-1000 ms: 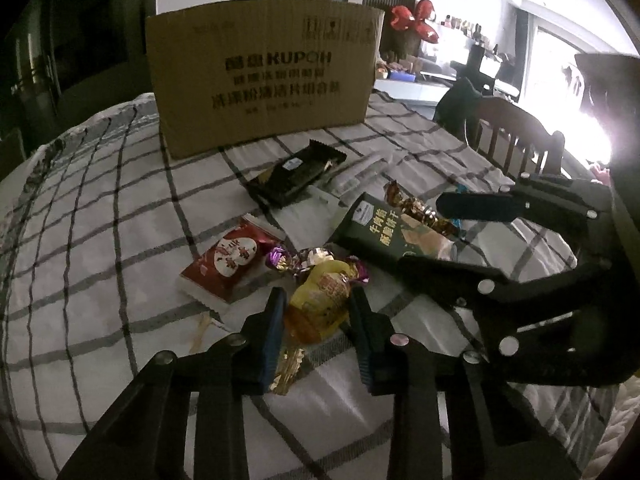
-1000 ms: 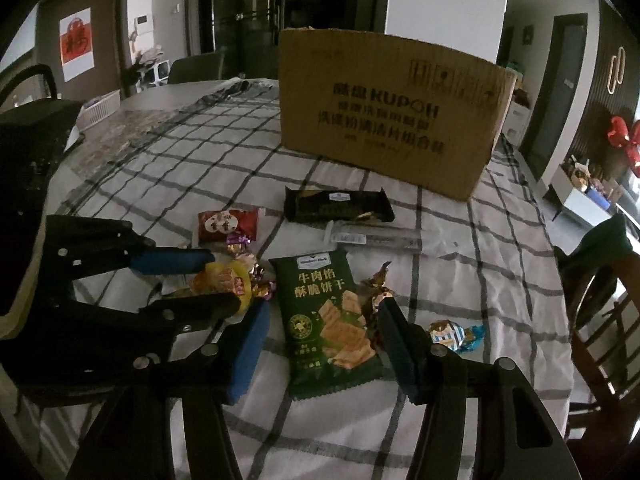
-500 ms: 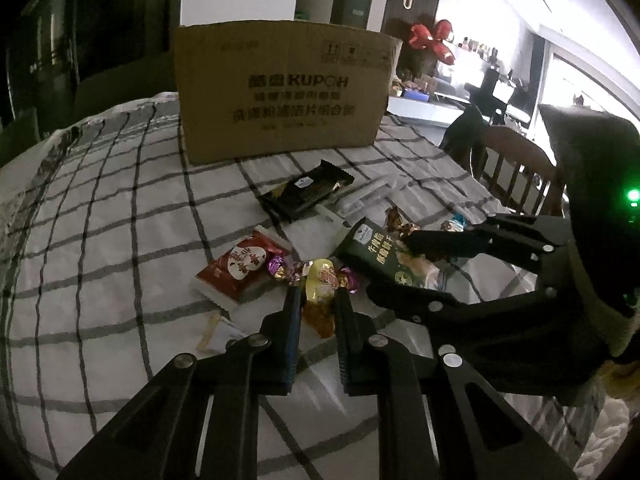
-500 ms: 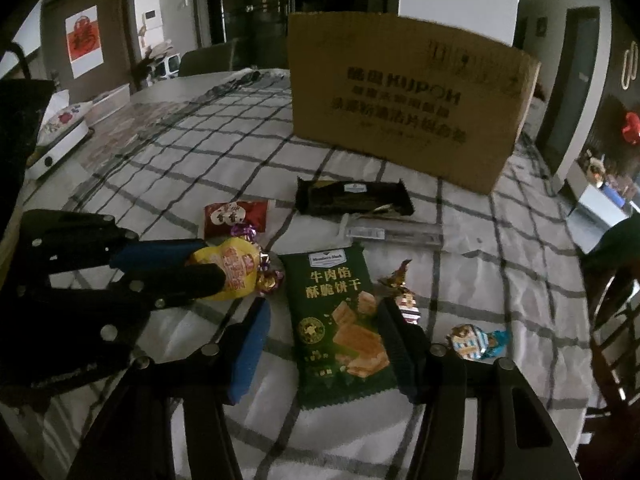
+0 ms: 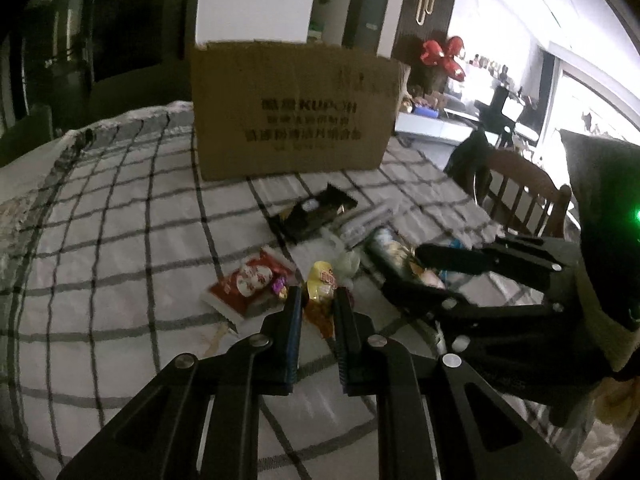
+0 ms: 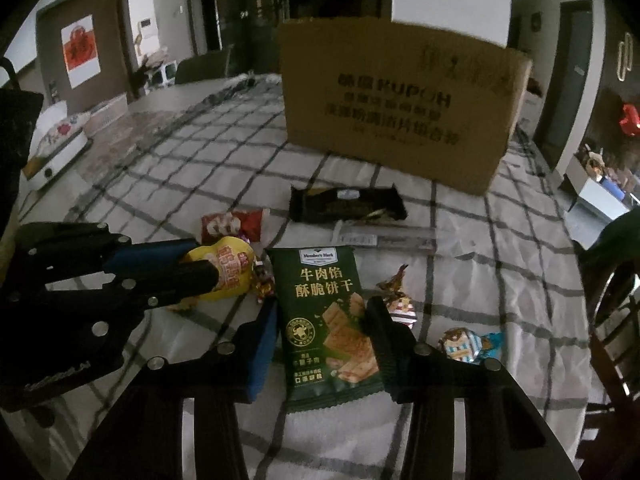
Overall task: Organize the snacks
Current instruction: 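Lift the green packet with right tool while left tool holds the yellow candy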
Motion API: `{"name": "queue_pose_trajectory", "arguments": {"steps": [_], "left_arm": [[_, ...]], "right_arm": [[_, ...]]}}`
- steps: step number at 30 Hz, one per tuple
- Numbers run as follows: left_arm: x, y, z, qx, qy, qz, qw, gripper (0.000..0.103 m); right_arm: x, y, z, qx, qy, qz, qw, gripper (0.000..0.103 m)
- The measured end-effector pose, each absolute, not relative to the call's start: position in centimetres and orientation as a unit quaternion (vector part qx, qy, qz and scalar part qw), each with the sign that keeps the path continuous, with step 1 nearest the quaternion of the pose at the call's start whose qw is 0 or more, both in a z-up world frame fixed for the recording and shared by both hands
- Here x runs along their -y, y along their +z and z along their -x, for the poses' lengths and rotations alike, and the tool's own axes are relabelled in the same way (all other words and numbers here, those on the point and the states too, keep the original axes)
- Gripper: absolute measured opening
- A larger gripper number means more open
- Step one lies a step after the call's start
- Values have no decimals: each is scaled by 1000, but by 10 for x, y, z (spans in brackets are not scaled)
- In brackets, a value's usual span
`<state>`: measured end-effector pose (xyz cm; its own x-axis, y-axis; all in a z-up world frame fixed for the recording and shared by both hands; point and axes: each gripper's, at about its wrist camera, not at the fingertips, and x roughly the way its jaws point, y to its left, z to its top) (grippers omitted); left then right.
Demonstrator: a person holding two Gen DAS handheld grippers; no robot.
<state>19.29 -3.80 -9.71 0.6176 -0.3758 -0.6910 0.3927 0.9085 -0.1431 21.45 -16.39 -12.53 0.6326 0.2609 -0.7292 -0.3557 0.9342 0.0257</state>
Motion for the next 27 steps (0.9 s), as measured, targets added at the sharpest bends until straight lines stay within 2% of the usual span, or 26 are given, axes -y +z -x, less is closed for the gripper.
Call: {"name": "queue_pose_trajectory", "arguments": {"steps": [1, 2, 5, 7, 10, 11, 13, 14, 15, 27], "left_arm": [[38, -92, -192, -376, -211, -9, 902, 16], [38, -88, -192, -371, -209, -8, 905, 16], [40, -76, -192, -358, -206, -8, 911, 16], [40, -72, -193, -354, -204, -8, 913, 16], [41, -70, -189, -351, -200, -12, 915, 16], [41, -70, -187, -352, -200, -13, 914, 16], [42, -73, -184, -358, -203, -13, 911, 16], [43, -75, -183, -361, -204, -14, 910, 16], [44, -77, -183, -363, -203, -15, 909, 16], [43, -94, -186, -383, -194, -1, 903, 14]], "right_arm": [[165, -121, -213, -388, 170, 58, 904, 34], [166, -117, -213, -385, 168, 56, 906, 15], [170, -104, -213, -370, 160, 47, 914, 14], [171, -101, -215, -370, 161, 46, 914, 9], [174, -101, -216, -371, 163, 38, 914, 9], [175, -101, -216, -369, 165, 35, 914, 10], [175, -103, -215, -374, 169, 26, 912, 35], [175, -105, -214, -373, 170, 27, 912, 58], [174, -107, -214, -372, 170, 36, 912, 61], [167, -133, -231, -411, 203, 48, 887, 60]]}}
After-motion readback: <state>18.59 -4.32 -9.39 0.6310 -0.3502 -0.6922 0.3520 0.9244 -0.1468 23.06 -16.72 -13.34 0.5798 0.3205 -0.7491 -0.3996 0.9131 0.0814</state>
